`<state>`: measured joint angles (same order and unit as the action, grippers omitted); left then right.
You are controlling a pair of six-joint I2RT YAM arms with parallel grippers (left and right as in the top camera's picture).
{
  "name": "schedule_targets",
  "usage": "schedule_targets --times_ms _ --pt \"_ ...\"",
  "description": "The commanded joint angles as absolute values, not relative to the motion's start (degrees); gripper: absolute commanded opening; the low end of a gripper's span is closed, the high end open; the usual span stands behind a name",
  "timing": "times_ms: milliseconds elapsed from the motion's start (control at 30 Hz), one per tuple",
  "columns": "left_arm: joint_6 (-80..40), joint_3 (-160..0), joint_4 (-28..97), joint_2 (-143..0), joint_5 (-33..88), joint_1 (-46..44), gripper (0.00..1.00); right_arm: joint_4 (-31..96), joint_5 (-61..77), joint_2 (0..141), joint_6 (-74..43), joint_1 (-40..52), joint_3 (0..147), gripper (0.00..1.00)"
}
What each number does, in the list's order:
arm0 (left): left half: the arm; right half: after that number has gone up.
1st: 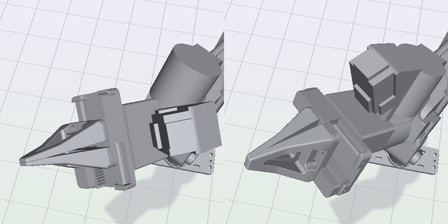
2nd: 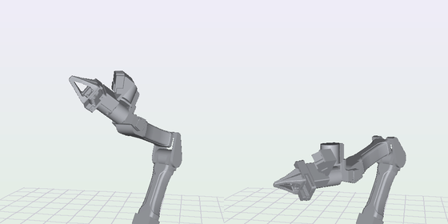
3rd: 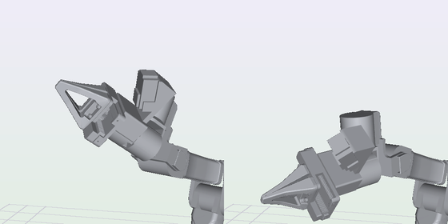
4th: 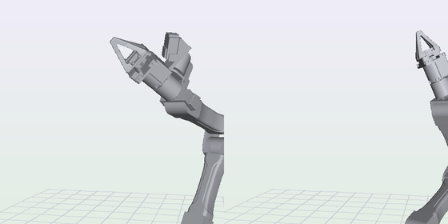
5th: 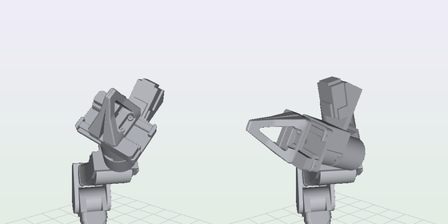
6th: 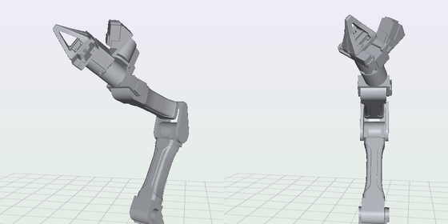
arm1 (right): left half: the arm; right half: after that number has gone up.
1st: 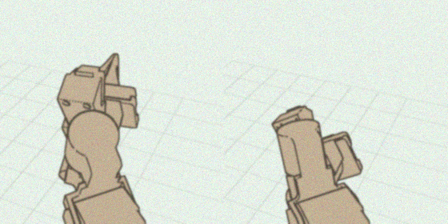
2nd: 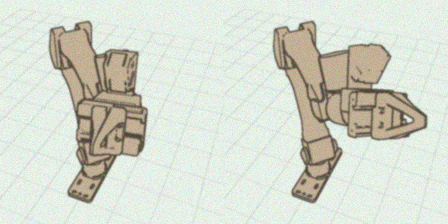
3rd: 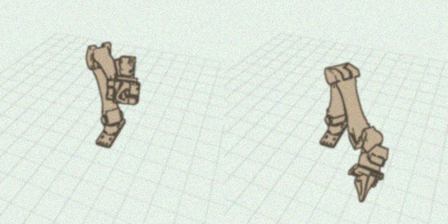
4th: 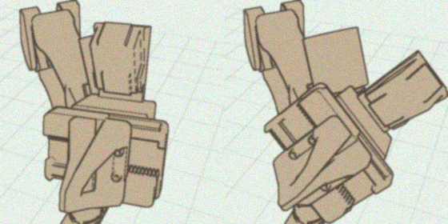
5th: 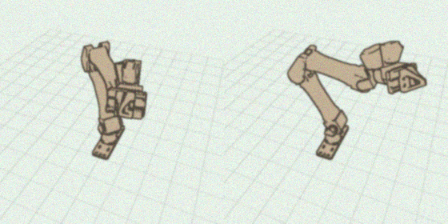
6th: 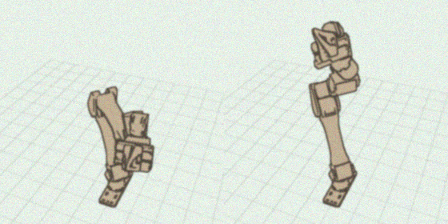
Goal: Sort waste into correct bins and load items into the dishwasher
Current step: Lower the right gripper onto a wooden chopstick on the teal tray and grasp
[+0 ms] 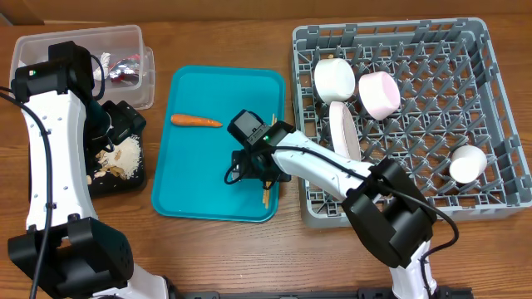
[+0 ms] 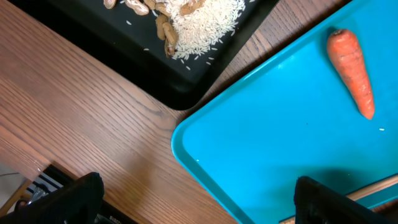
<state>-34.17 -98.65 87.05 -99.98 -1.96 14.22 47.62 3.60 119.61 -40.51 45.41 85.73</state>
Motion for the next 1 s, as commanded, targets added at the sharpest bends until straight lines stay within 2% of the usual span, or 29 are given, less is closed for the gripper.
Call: schedule_targets --times_ms 0,300,367,600,700,800,967 --pt "-34.7 -98.7 86.9 -99.5 -1.9 13.5 1.0 47.6 3.0 120.0 -41.0 45.4 86.6 0.92" --pt "-34.7 -98.7 86.7 -99.5 -1.5 13.5 1.0 45.2 8.7 120.0 -39.6 45.7 86.6 0.88" --pt "-34.7 -98.7 86.7 -99.5 -1.5 13.5 1.0 47.4 5.3 119.9 -40.9 45.8 86.8 0.83" --pt "-34.6 -98.7 86.7 -99.5 -1.5 13.5 1.0 49.6 1.3 118.4 -37.5 45.8 92.5 0.84" --pt "-34.5 -98.7 86.5 -99.5 -1.5 13.0 1.0 50.3 1.7 118.7 -40.2 46.2 92.3 0.81" --pt "-34.5 -98.7 86.5 -99.5 -1.5 12.7 1.0 52.5 -4.4 118.7 -42.7 47.7 92.8 0.79" --pt "-34.5 -98.7 86.4 -99.5 -1.5 12.3 1.0 62.6 -10.9 118.7 -43.7 49.1 102.5 0.8"
